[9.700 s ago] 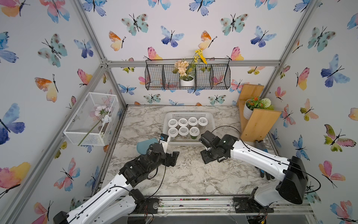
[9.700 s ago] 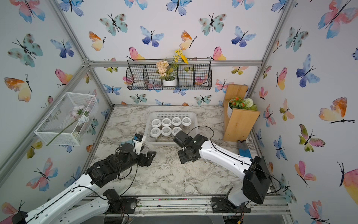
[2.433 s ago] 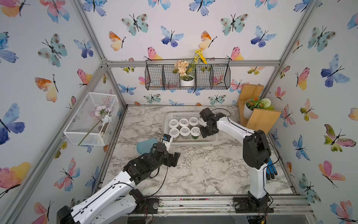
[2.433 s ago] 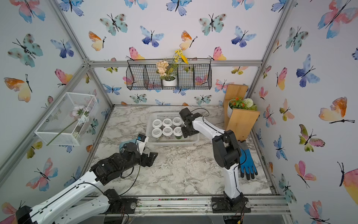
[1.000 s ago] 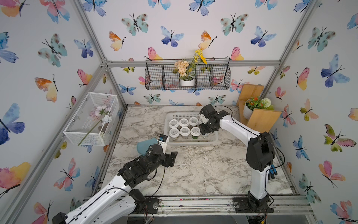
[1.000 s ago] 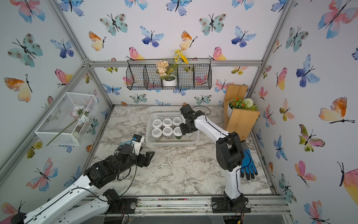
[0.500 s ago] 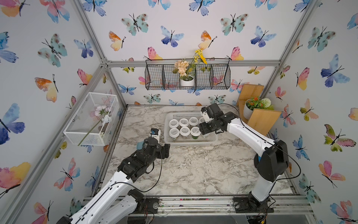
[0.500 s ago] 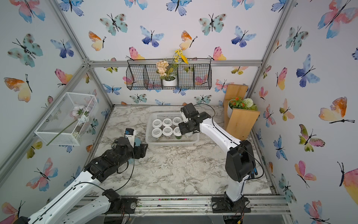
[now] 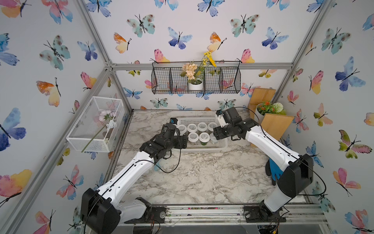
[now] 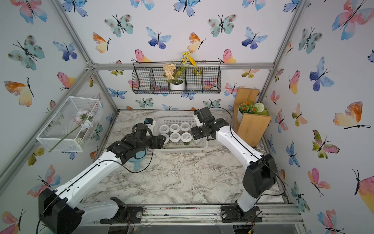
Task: Put the yogurt in the basket
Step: Reset both arms
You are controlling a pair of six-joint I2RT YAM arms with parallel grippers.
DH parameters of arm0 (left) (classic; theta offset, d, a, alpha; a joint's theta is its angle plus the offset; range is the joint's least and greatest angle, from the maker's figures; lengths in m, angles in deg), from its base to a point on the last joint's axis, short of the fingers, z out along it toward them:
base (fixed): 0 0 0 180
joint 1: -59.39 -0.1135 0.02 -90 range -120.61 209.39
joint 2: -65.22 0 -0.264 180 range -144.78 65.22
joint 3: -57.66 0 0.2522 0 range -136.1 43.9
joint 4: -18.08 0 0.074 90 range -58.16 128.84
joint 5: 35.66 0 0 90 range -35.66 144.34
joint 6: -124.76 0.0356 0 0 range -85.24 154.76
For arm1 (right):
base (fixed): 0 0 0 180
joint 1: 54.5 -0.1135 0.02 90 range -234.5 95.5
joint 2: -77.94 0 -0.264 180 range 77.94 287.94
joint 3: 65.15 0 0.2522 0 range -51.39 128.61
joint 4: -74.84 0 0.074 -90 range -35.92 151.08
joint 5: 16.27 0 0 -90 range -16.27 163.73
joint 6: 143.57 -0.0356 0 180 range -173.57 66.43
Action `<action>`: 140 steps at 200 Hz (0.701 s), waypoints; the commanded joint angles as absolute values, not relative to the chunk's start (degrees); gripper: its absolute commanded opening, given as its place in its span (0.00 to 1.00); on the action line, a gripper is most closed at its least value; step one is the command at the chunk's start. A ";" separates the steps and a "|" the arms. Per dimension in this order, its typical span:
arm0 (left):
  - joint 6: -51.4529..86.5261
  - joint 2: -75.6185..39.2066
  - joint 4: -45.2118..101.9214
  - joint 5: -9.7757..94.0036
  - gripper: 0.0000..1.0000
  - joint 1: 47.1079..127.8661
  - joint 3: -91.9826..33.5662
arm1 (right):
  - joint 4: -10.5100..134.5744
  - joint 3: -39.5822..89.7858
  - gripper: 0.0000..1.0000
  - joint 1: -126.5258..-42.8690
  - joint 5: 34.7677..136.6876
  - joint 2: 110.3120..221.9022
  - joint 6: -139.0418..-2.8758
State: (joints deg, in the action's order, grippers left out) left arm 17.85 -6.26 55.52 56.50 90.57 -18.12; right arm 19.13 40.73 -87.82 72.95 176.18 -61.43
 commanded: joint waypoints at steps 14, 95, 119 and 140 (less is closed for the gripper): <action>17.86 -3.76 58.30 54.35 0.83 86.69 -17.43 | 17.22 51.36 0.76 -88.33 76.45 184.90 -61.65; 21.59 7.79 64.53 45.20 0.86 74.65 -7.48 | 19.09 69.67 0.82 -90.05 79.94 202.48 -63.55; 22.08 10.02 64.71 44.74 0.87 74.31 -5.68 | 19.87 73.45 0.85 -91.68 80.19 206.10 -63.84; 22.19 11.83 63.57 43.07 0.87 74.33 -4.94 | 19.60 76.30 0.87 -93.17 79.00 209.03 -63.75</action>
